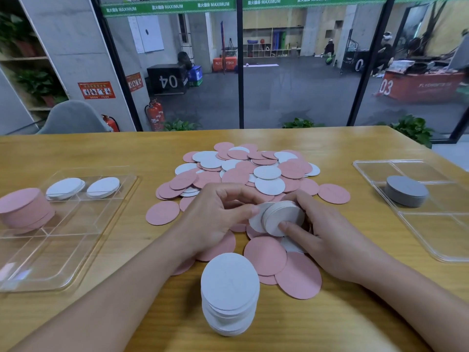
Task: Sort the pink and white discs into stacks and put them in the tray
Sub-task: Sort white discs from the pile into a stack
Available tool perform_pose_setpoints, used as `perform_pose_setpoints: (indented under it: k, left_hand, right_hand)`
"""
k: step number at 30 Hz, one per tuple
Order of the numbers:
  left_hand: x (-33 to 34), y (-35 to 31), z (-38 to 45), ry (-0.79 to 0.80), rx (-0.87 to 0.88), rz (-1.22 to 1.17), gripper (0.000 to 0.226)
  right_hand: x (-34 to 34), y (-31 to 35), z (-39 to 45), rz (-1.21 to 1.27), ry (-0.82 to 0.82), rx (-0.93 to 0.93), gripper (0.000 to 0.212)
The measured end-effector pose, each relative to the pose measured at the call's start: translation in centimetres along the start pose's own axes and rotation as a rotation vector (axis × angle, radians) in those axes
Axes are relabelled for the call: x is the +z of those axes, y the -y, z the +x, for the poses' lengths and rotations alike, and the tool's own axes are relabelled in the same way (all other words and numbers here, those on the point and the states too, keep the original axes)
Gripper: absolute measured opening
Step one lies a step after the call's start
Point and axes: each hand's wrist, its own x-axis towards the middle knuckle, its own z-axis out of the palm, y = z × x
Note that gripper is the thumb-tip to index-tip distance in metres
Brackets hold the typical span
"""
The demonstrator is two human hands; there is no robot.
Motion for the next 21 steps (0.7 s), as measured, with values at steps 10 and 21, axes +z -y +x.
perform_pose_setpoints:
  k: [10, 21]
  left_hand:
    - [-0.5, 1.4, 6.6, -0.06, 0.14, 0.539, 0.024]
    - [2.0, 4.7, 13.5, 0.168, -0.013, 0.957, 0.063]
  right_hand:
    - [-0.1, 0.1, 0.3, -0.012, 0.032, -0.038, 0.03]
    - [-0.5, 0.2, 0.4, -0.008, 0.062, -0.056, 0.046]
